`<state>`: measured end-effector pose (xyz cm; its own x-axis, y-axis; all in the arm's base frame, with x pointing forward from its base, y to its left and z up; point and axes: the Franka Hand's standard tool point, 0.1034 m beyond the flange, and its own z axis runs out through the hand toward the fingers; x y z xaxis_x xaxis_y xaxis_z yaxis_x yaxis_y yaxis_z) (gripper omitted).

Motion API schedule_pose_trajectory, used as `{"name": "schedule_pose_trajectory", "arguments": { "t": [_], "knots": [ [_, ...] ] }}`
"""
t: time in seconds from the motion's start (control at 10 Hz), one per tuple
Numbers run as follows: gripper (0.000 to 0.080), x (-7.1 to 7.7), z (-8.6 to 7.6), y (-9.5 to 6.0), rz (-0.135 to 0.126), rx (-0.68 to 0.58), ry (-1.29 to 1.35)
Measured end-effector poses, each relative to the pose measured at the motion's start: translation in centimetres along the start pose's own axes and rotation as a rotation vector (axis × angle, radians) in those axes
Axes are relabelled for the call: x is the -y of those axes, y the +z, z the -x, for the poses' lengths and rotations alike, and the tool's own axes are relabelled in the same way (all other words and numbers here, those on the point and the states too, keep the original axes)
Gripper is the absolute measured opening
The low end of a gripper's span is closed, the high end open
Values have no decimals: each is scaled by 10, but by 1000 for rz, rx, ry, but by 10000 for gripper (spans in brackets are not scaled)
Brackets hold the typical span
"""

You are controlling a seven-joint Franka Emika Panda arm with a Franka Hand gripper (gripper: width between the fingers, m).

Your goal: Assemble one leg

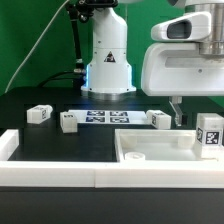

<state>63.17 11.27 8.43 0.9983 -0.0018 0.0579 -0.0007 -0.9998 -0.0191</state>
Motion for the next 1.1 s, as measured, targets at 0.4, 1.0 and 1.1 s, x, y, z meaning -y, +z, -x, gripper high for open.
{"name": "schedule_pose_trajectory", "arguments": {
  "t": [0.4, 1.0, 1.1],
  "knots": [
    [291, 0, 0, 0, -1, 0, 41],
    [291, -6, 0, 2, -54, -23, 668],
    [292, -5, 1, 2, -54, -20, 756]
  ]
}}
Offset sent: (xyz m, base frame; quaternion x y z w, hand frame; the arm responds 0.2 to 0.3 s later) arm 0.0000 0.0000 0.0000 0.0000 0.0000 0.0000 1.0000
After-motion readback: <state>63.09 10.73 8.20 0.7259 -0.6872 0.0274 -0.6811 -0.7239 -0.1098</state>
